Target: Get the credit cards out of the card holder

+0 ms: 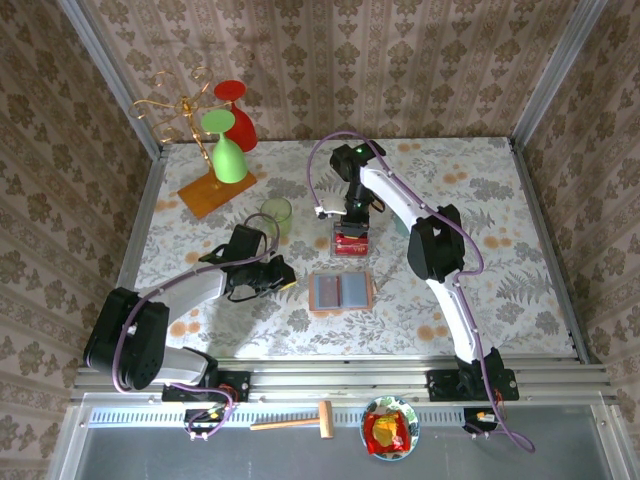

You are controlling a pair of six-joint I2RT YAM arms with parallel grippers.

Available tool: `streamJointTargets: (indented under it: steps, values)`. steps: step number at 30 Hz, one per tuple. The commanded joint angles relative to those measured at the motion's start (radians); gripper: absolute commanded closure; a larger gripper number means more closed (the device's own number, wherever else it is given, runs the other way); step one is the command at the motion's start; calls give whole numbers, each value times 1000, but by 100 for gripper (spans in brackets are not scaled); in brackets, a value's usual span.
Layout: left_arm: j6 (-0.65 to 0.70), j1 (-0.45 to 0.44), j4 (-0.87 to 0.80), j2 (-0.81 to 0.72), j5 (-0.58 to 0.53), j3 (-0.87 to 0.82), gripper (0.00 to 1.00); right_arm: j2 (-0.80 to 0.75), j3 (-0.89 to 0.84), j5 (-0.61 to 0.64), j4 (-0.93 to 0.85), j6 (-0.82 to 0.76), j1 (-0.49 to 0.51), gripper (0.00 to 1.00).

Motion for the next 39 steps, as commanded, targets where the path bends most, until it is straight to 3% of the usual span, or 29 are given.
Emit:
streamJointTargets:
  steps: [1, 7, 11, 21, 34, 39]
  values:
    - [1, 7, -16, 14, -2, 23, 90, -19, -12, -21, -9, 30, -3, 81]
    - [10, 7, -10, 29, 7, 35, 90, -108, -131, -8, 59, 86, -2, 80]
    - [9, 4, 9, 40, 11, 38, 90, -197, -275, -9, 194, 170, 8, 79]
    - [-5, -42, 72, 95, 15, 49, 90, -415, -640, -28, 597, 621, 49, 78]
    - [-35, -102, 148, 162, 11, 36, 90, -643, -1053, -96, 975, 1271, 75, 79]
    - [-50, -121, 171, 173, 6, 15, 90, -707, -1172, -155, 1091, 1443, 84, 81]
